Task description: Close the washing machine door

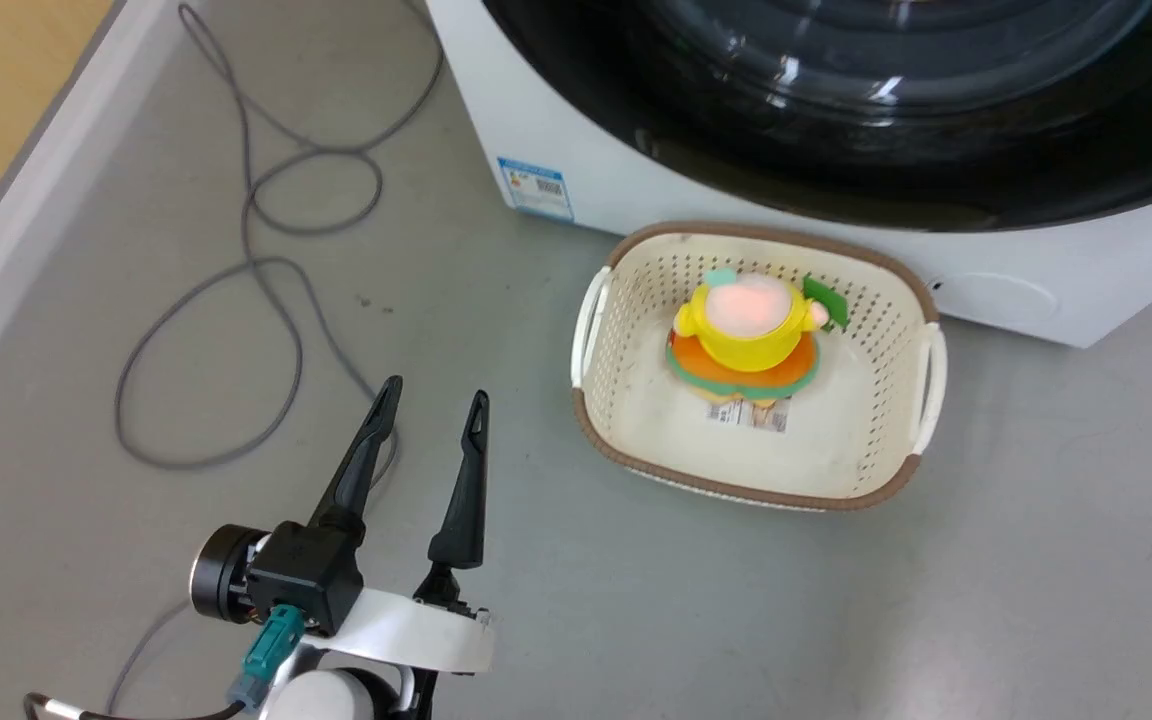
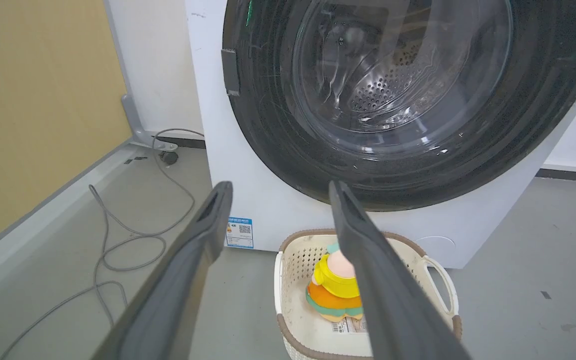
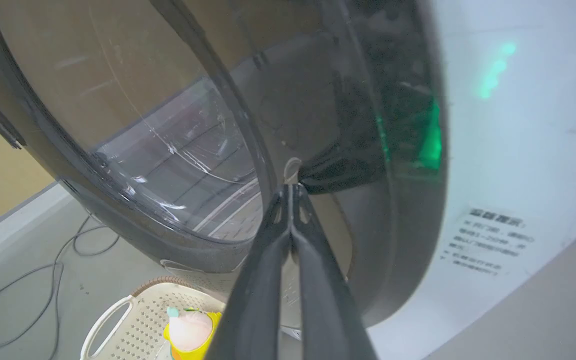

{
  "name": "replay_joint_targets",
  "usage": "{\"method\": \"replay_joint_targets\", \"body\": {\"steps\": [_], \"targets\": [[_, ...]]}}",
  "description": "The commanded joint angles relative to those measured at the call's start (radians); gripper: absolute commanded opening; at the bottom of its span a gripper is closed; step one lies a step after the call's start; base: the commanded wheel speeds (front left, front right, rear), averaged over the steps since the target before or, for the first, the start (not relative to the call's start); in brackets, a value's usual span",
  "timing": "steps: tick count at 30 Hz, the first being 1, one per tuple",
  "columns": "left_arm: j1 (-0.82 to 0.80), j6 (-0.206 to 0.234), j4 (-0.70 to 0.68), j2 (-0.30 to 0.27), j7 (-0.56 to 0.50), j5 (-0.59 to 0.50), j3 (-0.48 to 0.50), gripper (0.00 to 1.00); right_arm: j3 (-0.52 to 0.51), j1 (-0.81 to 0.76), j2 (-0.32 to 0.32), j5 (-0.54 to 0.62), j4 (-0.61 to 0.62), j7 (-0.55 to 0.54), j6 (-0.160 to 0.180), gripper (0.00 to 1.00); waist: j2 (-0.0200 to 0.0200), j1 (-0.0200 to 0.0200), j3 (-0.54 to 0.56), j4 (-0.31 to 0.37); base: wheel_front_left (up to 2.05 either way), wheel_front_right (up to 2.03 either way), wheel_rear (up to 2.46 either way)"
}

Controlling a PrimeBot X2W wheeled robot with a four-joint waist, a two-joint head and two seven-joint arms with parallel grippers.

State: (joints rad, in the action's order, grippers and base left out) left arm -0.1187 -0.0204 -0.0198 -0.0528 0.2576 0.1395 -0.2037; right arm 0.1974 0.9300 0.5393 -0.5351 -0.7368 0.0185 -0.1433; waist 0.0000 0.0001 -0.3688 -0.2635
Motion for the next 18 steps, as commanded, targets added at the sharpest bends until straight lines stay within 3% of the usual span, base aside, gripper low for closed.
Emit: {"method": "replay_joint_targets", "body": {"steps": [1,11,18], "targets": [[-0.01,0.001,0.005,0.002,0.004,-0.002,0.006,1.0,-0.009,0.017,0.018,-0.016,-0.004,0.026,0.013,0.0,0.0,-0.0001,0.022,0.012,0.0,0.0,0.0],[0.033,0.006,0.045,0.002,0.004,0.013,0.043,1.0,0.116,-0.222,0.005,-0.062,0.133,0.163,0.013,0.0,0.0,-0.0001,0.159,0.08,0.0,0.0,0.0],[0.072,0.005,0.064,0.0,0.004,0.013,0.082,1.0,0.074,-0.443,-0.041,-0.043,0.299,0.224,0.013,0.0,0.0,-0.0001,0.236,0.133,0.0,0.0,0.0]]}}
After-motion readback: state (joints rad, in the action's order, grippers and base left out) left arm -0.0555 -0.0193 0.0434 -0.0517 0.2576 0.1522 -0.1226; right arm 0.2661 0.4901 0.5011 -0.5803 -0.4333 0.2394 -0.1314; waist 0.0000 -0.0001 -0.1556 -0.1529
